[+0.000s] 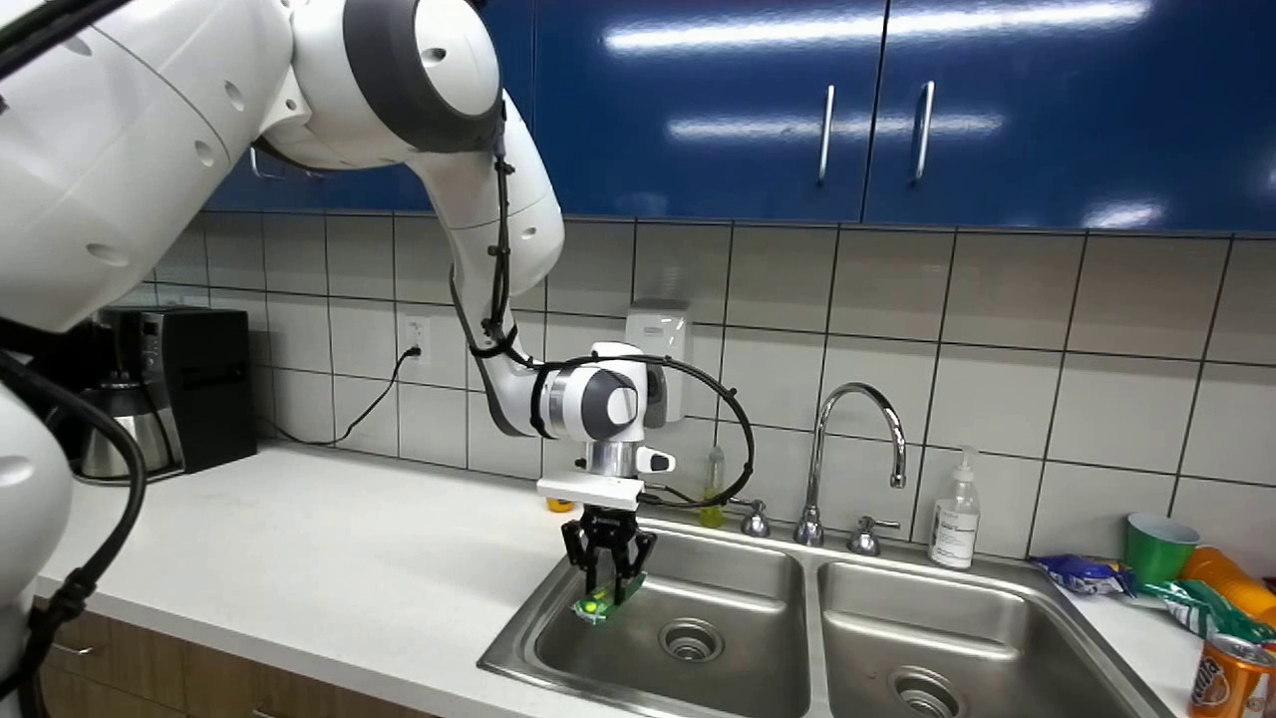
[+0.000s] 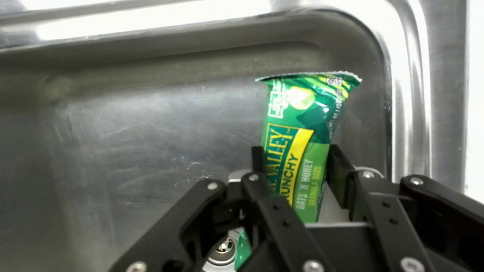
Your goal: Move the green object to the counter
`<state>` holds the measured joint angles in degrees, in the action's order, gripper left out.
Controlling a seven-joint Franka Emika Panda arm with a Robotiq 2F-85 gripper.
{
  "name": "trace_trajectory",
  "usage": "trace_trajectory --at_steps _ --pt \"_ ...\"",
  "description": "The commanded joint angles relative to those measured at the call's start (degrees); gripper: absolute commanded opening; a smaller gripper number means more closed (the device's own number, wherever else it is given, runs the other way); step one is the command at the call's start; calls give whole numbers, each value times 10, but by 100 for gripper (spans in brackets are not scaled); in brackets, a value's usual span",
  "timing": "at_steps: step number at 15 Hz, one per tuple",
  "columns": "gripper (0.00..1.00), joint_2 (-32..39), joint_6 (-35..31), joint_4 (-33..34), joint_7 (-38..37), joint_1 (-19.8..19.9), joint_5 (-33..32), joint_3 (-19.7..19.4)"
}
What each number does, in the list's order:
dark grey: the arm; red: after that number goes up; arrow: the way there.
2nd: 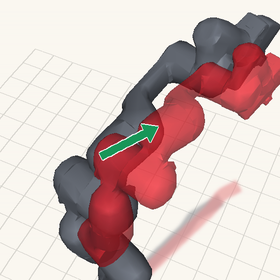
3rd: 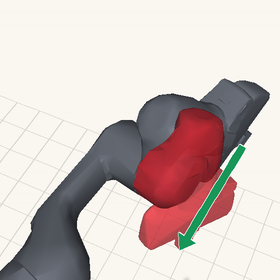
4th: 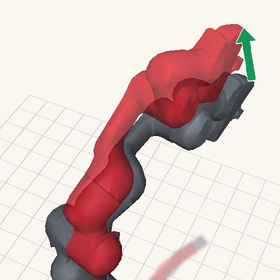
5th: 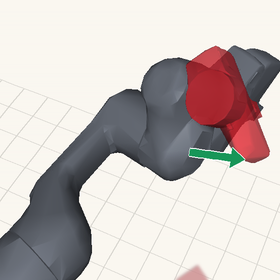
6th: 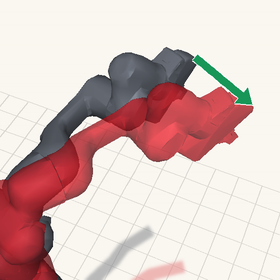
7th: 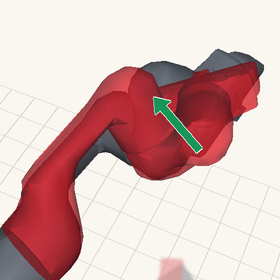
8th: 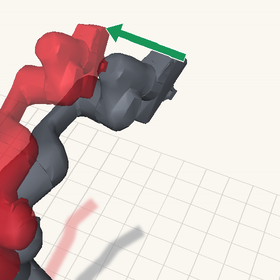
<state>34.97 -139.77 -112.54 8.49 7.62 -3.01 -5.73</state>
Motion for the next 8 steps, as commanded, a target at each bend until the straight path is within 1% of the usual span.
trace_trajectory --at_steps 1,8 --pt "18 -54 -14 -65 19 -9 -25 10" --pt "18 -95 -41 -127 32 -31 -50 25"
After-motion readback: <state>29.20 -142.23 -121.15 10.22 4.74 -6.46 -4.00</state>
